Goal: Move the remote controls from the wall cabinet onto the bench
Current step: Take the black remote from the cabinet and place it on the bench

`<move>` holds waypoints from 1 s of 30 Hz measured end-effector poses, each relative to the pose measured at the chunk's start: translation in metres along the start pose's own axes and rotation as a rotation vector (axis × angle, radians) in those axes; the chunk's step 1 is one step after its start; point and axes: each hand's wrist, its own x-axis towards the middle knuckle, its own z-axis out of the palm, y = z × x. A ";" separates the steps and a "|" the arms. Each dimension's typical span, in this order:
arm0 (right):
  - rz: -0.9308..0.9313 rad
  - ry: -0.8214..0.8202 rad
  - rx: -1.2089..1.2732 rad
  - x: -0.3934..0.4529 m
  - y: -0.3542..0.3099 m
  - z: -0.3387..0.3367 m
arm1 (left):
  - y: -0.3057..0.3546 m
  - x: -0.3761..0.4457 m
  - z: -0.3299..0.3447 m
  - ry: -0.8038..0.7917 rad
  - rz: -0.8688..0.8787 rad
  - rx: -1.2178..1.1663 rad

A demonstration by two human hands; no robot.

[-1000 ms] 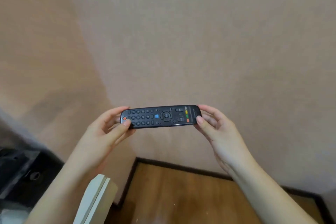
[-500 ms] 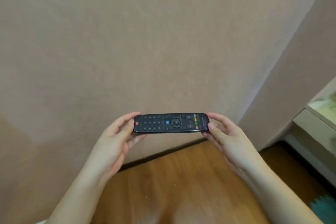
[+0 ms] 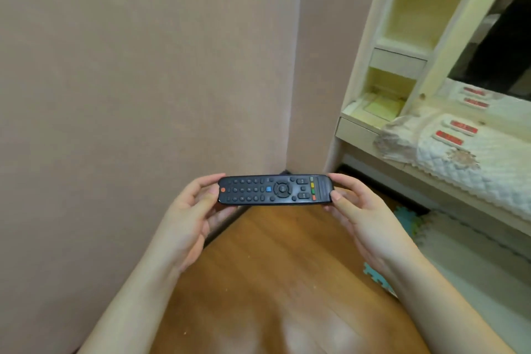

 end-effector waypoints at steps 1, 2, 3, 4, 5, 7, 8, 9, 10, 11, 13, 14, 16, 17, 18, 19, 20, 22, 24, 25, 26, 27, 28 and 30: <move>-0.001 0.024 0.015 -0.003 0.000 -0.016 | -0.006 0.000 0.015 -0.017 -0.013 0.007; -0.003 0.050 0.023 -0.007 0.000 -0.033 | -0.012 0.000 0.031 -0.034 -0.025 0.015; -0.006 0.075 0.027 -0.012 0.000 -0.050 | -0.018 -0.002 0.047 -0.053 -0.036 0.025; -0.010 0.102 0.031 -0.016 0.000 -0.067 | -0.025 -0.003 0.063 -0.075 -0.045 0.035; -0.012 0.128 0.037 -0.021 0.000 -0.083 | -0.032 -0.005 0.079 -0.097 -0.053 0.043; -0.007 0.175 0.041 -0.031 0.000 -0.115 | -0.046 -0.008 0.108 -0.141 -0.073 0.059; -0.003 0.201 0.040 -0.036 0.001 -0.131 | -0.053 -0.009 0.122 -0.164 -0.086 0.068; -0.001 0.224 0.040 -0.042 0.002 -0.146 | -0.060 -0.010 0.136 -0.183 -0.100 0.076; 0.002 0.243 0.043 -0.048 0.004 -0.161 | -0.067 -0.011 0.150 -0.198 -0.113 0.084; 0.005 0.263 0.051 -0.053 0.005 -0.175 | -0.074 -0.013 0.163 -0.213 -0.124 0.093; 0.009 0.308 0.067 -0.062 0.007 -0.200 | -0.088 -0.015 0.188 -0.243 -0.138 0.109; 0.011 0.333 0.075 -0.066 0.008 -0.212 | -0.094 -0.016 0.201 -0.256 -0.145 0.117; 0.009 0.386 0.081 -0.072 0.009 -0.232 | -0.106 -0.017 0.223 -0.286 -0.154 0.138; 0.010 0.413 0.082 -0.075 0.009 -0.242 | -0.111 -0.017 0.234 -0.308 -0.158 0.152; 0.013 0.438 0.082 -0.077 0.011 -0.251 | -0.116 -0.016 0.243 -0.331 -0.163 0.166; 0.015 0.460 0.086 -0.079 0.012 -0.259 | -0.120 -0.015 0.251 -0.353 -0.168 0.178; 0.017 0.477 0.093 -0.081 0.013 -0.265 | -0.124 -0.013 0.259 -0.373 -0.171 0.185; 0.020 0.512 0.112 -0.081 0.015 -0.277 | -0.130 -0.006 0.272 -0.410 -0.178 0.202; 0.012 0.543 0.143 -0.077 0.016 -0.284 | -0.135 0.005 0.284 -0.443 -0.192 0.219; 0.009 0.560 0.153 -0.074 0.016 -0.287 | -0.138 0.012 0.289 -0.458 -0.198 0.229; 0.010 0.580 0.157 -0.068 0.017 -0.289 | -0.141 0.020 0.293 -0.471 -0.205 0.239; 0.013 0.599 0.157 -0.061 0.018 -0.289 | -0.142 0.029 0.297 -0.481 -0.212 0.249; 0.016 0.616 0.152 -0.053 0.019 -0.289 | -0.143 0.039 0.300 -0.490 -0.220 0.250; 0.016 0.635 0.137 -0.034 0.021 -0.289 | -0.144 0.061 0.307 -0.511 -0.228 0.243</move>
